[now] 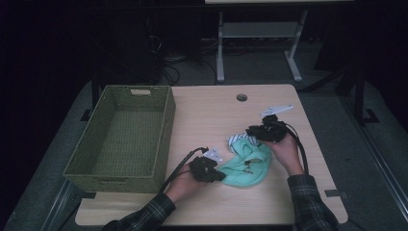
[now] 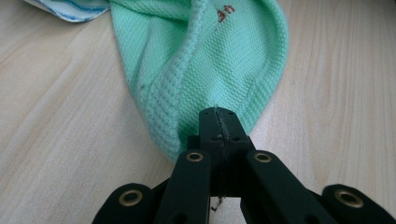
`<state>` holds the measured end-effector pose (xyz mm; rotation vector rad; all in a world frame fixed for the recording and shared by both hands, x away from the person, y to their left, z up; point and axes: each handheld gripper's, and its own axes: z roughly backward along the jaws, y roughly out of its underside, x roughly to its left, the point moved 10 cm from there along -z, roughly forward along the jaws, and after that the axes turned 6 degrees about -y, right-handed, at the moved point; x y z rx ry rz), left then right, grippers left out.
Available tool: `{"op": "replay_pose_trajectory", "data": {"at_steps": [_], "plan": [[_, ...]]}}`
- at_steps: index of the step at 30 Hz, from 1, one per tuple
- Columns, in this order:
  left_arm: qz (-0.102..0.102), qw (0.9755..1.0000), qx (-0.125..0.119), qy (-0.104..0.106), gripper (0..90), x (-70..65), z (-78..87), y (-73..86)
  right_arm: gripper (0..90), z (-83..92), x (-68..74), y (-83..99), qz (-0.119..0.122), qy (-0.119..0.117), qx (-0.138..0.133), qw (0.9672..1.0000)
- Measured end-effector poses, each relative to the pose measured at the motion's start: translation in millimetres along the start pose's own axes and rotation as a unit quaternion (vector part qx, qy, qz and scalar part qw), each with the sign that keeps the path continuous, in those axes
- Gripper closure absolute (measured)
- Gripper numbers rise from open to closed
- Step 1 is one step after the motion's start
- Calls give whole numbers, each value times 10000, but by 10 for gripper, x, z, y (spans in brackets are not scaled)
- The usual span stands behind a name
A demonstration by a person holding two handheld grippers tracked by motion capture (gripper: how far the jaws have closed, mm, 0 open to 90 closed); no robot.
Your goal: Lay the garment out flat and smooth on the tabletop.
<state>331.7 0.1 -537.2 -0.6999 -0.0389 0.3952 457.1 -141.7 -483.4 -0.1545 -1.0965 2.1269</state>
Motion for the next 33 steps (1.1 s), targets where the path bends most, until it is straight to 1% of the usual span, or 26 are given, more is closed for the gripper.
{"op": "replay_pose_trajectory", "data": {"at_steps": [1,6,8,9,10,13,14,17,20,21,23,24,25,26,27,32,33], "plan": [[0,10000,1,1,897,0,0,0,740,-47,48,2,-4,-49,49,10000],[20,10000,-7,6,897,-3,-3,-1,732,-226,230,39,172,-248,241,9993],[18,10000,0,3,897,-3,-3,-1,721,-284,302,51,159,-306,295,9990],[19,10000,-1,5,897,-3,-3,-1,710,-320,322,54,243,-311,325,9987],[-8,10000,-3,-2,897,2,-3,-2,707,-342,341,57,219,-320,346,9986],[33,10000,19,5,897,-5,-1,1,682,-442,346,76,357,-300,447,9979],[48,10000,10,13,897,-8,-2,-1,682,-476,358,92,303,-313,501,9978],[80,10000,-16,27,897,-12,-5,-6,674,-576,354,154,320,-288,713,9965],[69,10000,-17,22,897,-10,-5,-7,671,-657,340,223,405,-206,904,9949],[85,10000,-13,30,897,-13,-4,-6,671,-657,340,223,405,-206,904,9949],[80,10000,-7,25,897,-13,-4,-5,723,-673,341,232,397,-139,895,9951],[77,10000,-4,21,897,-13,-4,-5,750,-672,326,240,477,-102,930,9945],[68,10000,15,9,897,-12,-2,-3,793,-681,317,248,502,-36,937,9943],[68,10000,15,9,897,-12,-2,-3,793,-681,317,248,502,-36,937,9943],[46,10000,22,-11,897,-16,-2,-5,831,-676,309,264,460,-9,939,9945],[31,10000,21,-27,897,-19,-4,-8,868,-669,300,255,387,-21,865,9955],[37,10000,16,-26,897,-20,-5,-9,870,-663,294,244,401,10,850,9956]]}}
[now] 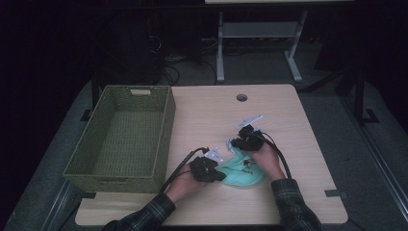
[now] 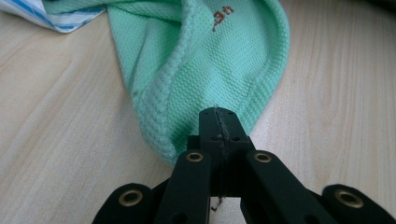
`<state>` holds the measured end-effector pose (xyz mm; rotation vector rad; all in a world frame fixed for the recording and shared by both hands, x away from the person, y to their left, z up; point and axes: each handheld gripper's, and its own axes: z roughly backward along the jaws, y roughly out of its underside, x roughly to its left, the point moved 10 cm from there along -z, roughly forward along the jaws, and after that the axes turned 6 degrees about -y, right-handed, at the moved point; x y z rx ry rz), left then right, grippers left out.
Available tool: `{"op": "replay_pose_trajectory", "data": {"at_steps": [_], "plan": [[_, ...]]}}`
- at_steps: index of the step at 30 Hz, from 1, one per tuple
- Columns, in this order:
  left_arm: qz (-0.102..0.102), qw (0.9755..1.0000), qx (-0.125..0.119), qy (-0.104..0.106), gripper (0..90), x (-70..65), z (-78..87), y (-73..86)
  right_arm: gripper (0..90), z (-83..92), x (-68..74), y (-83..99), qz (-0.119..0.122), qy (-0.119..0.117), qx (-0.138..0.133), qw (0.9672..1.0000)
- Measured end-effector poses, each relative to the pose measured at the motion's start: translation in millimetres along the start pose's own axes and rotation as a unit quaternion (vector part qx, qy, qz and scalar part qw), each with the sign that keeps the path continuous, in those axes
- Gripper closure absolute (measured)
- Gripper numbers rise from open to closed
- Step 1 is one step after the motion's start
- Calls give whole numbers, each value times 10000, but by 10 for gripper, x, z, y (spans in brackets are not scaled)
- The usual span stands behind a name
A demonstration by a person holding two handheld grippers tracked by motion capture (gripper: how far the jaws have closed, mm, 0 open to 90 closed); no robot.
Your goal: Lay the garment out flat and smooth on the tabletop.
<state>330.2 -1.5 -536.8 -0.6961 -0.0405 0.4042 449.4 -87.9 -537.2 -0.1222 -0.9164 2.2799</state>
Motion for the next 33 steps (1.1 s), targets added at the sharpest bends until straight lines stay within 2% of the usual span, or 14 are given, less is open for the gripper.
{"op": "replay_pose_trajectory", "data": {"at_steps": [4,10,12,14,16,18,20,25,28,31,33], "plan": [[8,10000,-9,21,897,4,-2,1,870,79,-38,-71,-114,52,-180,9998],[-46,10000,12,7,897,15,1,4,869,222,-178,-212,-293,257,-441,9983],[-49,10000,16,7,897,15,1,5,870,275,-244,-277,-347,378,-640,9966],[-36,10000,10,12,897,13,1,3,870,294,-276,-298,-401,397,-673,9961],[24,10000,-40,9,897,4,-6,-7,870,345,-392,-359,-451,559,-787,9943],[-15,10000,2,-3,897,10,-1,1,870,368,-447,-383,-536,625,-878,9927],[-42,10000,20,-12,897,16,1,4,871,373,-520,-394,-605,687,-866,9920],[42,10000,-23,8,898,3,-2,-4,872,383,-683,-437,-685,871,-995,9888],[34,10000,-19,7,898,4,-2,-3,872,342,-776,-415,-777,883,-936,9886],[39,10000,-17,17,897,5,-2,-2,858,289,-772,-391,-834,745,-903,9896],[39,10000,-17,22,897,6,-1,-1,805,274,-746,-394,-812,664,-930,9901]]}}
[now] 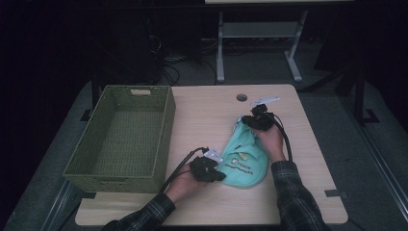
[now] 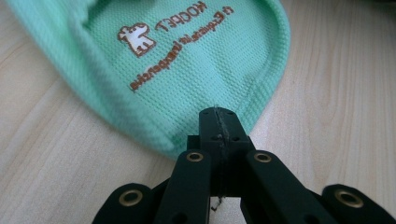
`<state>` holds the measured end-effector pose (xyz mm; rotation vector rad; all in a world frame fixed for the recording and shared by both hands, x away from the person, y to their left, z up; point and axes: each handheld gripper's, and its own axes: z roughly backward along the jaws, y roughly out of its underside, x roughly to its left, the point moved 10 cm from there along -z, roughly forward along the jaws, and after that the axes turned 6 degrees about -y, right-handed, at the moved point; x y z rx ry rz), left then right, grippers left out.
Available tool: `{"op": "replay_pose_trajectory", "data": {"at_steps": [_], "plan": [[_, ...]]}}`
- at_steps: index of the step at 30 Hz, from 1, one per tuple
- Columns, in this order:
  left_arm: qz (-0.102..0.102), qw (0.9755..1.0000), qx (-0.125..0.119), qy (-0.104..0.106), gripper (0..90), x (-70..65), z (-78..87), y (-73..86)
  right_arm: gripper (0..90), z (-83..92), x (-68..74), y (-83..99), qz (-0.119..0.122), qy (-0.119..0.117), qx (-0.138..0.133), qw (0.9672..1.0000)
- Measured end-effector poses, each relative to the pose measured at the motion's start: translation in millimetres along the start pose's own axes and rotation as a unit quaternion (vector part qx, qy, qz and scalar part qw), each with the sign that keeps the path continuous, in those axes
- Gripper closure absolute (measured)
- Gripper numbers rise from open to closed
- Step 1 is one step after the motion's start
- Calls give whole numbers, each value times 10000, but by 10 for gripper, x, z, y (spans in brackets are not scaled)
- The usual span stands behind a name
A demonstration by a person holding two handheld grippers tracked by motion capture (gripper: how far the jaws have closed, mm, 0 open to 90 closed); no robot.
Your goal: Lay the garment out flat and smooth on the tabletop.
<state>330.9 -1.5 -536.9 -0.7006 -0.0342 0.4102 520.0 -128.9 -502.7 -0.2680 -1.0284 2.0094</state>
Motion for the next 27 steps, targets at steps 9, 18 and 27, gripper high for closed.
{"op": "replay_pose_trajectory", "data": {"at_steps": [9,18,27], "plan": [[-2,10000,28,-9,897,4,3,4,724,221,34,-14,-70,-181,-220,9996],[61,9998,-157,-57,896,46,82,-88,894,494,26,119,-86,-245,-192,9995],[165,9983,-446,-331,897,235,178,-340,896,703,92,405,-54,-298,-107,9995]]}}
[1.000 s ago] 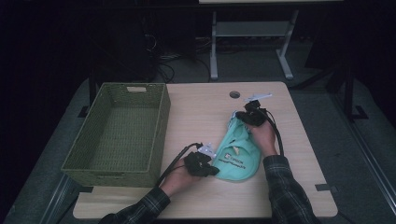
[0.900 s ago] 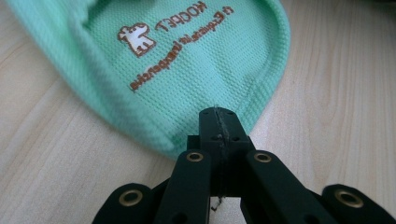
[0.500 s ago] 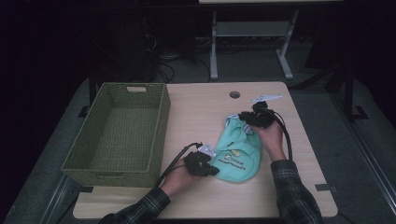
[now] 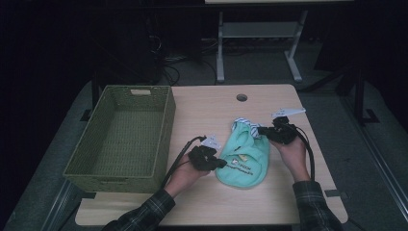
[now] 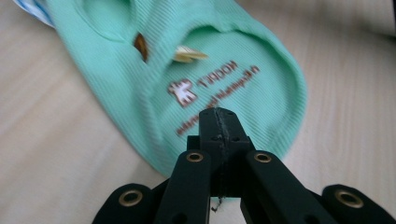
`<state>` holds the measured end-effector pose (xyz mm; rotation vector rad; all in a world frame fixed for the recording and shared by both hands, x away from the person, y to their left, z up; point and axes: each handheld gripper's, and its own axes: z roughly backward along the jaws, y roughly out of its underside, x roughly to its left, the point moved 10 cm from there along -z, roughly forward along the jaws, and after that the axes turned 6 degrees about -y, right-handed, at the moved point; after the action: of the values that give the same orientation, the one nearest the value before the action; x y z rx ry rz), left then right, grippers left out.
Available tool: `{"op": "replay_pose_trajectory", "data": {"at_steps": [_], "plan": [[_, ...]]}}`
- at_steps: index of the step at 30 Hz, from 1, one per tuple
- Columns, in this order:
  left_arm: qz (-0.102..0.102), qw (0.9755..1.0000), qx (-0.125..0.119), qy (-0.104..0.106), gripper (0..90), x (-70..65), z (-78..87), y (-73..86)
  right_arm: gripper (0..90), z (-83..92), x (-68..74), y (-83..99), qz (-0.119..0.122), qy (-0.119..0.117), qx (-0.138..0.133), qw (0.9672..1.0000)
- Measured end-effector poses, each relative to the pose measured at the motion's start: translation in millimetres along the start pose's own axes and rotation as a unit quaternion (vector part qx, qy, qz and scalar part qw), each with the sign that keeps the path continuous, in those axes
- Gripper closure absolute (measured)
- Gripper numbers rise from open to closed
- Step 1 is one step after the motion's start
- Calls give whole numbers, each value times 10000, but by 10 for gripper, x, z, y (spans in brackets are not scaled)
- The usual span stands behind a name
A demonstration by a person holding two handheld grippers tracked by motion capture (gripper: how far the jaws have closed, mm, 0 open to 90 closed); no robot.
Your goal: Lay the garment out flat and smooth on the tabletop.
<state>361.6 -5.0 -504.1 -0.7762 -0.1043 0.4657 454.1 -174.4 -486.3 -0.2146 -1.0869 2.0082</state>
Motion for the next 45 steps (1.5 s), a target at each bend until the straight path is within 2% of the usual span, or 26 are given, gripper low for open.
{"op": "replay_pose_trajectory", "data": {"at_steps": [10,13,18,20,21,23,24,27,28,29,30,31,35,38,45], "plan": [[-42,9996,18,-279,897,269,-149,-213,896,181,110,275,135,19,6,9999],[-48,9994,69,-348,897,337,-216,-238,896,212,155,394,118,4,127,9998],[-85,9989,215,-405,897,395,-359,-201,896,268,228,566,101,10,292,9995],[-5,9989,234,-415,897,396,-425,-183,896,267,245,651,72,7,417,9991],[-69,9985,323,-430,897,408,-443,-155,896,257,252,686,71,-10,454,9989],[-72,9984,358,-440,897,407,-467,-139,896,249,266,719,52,-19,472,9989],[-134,9976,499,-457,897,405,-492,-92,895,214,297,799,46,-70,596,9982],[-127,9976,507,-458,897,379,-497,-68,896,166,314,864,59,-86,785,9969],[-189,9973,543,-453,896,379,-487,-58,895,152,307,872,101,-68,797,9967],[-103,9977,501,-439,897,352,-489,-60,895,141,305,878,102,-53,803,9967],[-173,9975,551,-412,897,339,-473,-41,895,131,299,892,105,-37,856,9963],[-139,9978,524,-389,897,314,-471,-36,896,125,291,903,99,-10,883,9960],[-194,9978,560,-283,897,240,-443,0,896,131,271,901,52,20,862,9963],[-262,9980,552,-133,897,75,-418,44,896,135,232,896,71,70,830,9965],[-401,9973,576,201,896,-216,-414,77,896,144,162,884,100,172,799,9966]]}}
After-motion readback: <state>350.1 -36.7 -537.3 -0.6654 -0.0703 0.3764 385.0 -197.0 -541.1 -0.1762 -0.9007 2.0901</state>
